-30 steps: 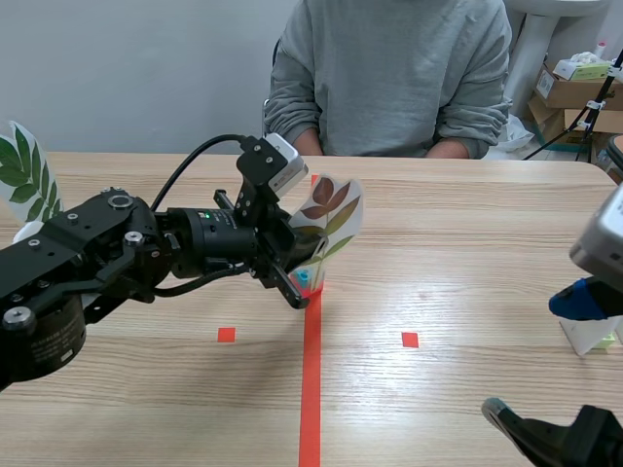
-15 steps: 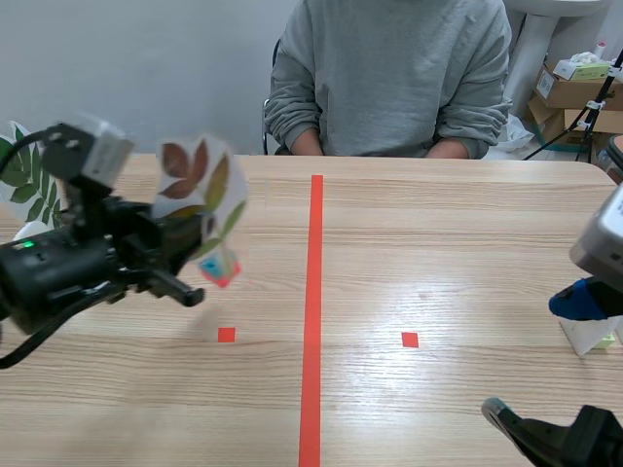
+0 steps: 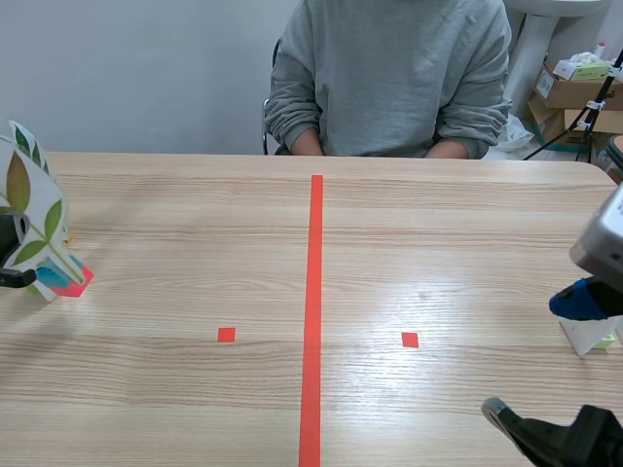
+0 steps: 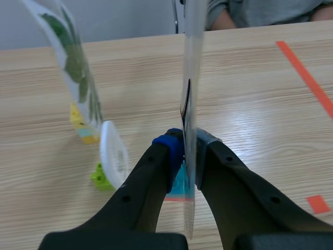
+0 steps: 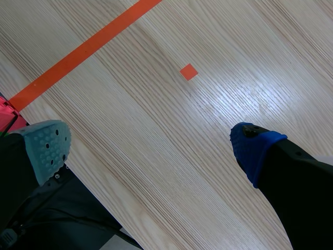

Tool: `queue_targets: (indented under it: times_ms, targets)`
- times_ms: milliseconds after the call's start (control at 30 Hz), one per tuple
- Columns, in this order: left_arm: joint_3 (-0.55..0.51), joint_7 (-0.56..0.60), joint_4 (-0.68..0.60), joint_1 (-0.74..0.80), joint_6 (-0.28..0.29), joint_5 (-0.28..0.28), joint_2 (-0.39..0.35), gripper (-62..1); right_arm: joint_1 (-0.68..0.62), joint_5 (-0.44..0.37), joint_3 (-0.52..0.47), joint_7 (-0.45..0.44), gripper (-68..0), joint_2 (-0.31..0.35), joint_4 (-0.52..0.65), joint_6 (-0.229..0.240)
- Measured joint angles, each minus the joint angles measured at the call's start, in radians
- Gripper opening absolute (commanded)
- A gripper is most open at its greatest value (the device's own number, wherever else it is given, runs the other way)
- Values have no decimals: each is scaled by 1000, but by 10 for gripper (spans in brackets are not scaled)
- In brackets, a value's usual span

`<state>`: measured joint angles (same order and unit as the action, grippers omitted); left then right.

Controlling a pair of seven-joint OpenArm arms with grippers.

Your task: Do the leaf sorting experiment

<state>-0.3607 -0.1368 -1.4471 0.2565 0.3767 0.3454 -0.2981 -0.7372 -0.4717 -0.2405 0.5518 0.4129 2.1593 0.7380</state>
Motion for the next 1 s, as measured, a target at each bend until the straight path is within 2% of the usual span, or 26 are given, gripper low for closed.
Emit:
queue_targets:
  times_ms: [267,767,867,933,1000]
  targets:
    - [0,86,181,-4,-32,-4,-23,-571,0,0,0,0,-37,0,0,0]
    - [0,89,186,-5,-32,-4,-24,-561,0,0,0,0,-37,0,0,0]
    - [0,89,186,-5,-32,-5,-24,-483,0,0,0,0,-37,0,0,0]
    - [0,85,186,-5,-32,-5,-23,-388,0,0,0,0,-37,0,0,0]
    - [0,85,186,-5,-33,-7,-23,-255,0,0,0,0,-37,0,0,0]
